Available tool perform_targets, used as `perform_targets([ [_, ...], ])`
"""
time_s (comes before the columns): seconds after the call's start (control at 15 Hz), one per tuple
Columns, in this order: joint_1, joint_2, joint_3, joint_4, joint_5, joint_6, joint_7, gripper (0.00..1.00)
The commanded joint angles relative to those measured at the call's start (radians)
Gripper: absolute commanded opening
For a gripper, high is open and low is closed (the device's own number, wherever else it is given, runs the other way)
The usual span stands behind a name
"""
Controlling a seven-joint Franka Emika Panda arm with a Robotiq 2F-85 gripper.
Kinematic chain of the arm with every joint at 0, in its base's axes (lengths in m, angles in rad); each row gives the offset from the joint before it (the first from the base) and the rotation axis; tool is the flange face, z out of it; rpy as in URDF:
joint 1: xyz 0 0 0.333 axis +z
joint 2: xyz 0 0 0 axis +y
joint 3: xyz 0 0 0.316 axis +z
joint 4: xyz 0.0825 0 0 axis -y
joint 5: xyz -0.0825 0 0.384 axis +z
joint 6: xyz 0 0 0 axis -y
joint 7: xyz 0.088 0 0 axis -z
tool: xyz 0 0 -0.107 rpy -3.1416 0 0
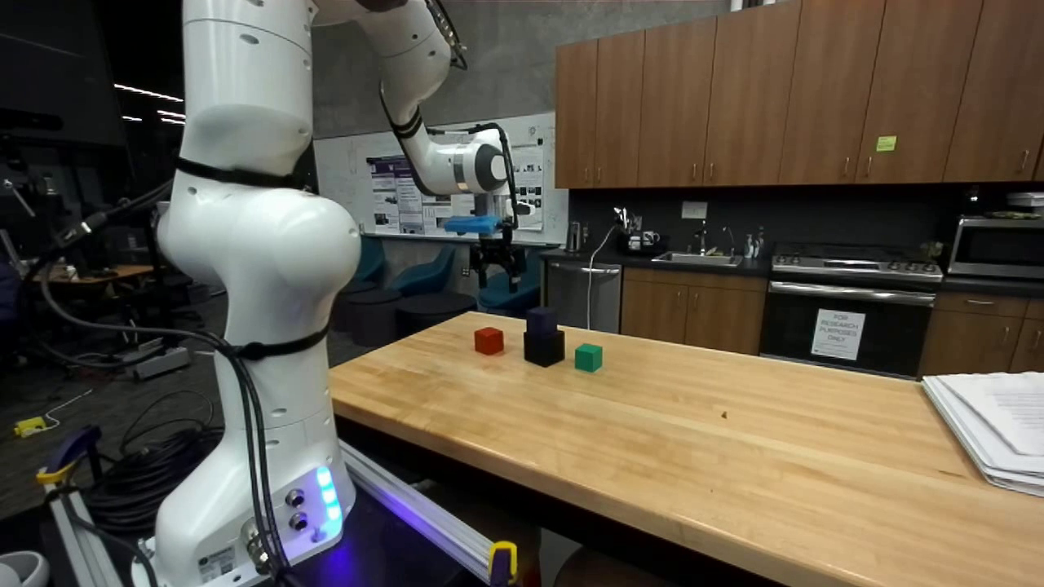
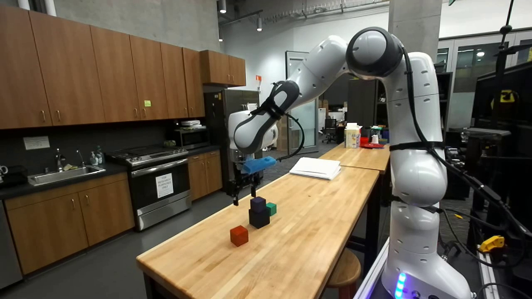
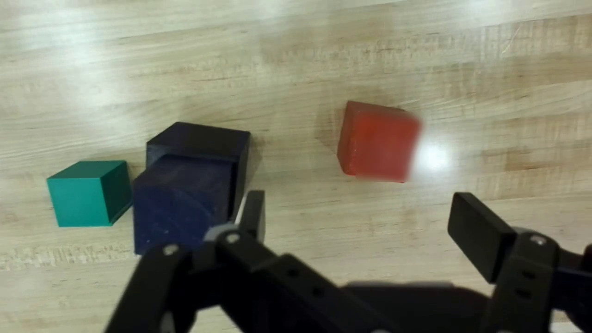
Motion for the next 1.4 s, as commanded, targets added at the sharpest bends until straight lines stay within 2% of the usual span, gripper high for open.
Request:
perform_targets([
  [0.0, 0.023, 0.003, 0.028, -0.035, 0.004, 0.057, 0.066, 1.00],
  [0.2, 0.040, 0.051, 0.041, -0.040, 0.007, 0.122, 0.119, 1.00],
  [0.53, 0.058, 0.134, 0.029, -0.016, -0.001, 0.150, 0.170, 1.00],
  [1.33, 0.062, 0.260, -0.009, 0.039, -0.022, 0.196, 0.113, 1.00],
])
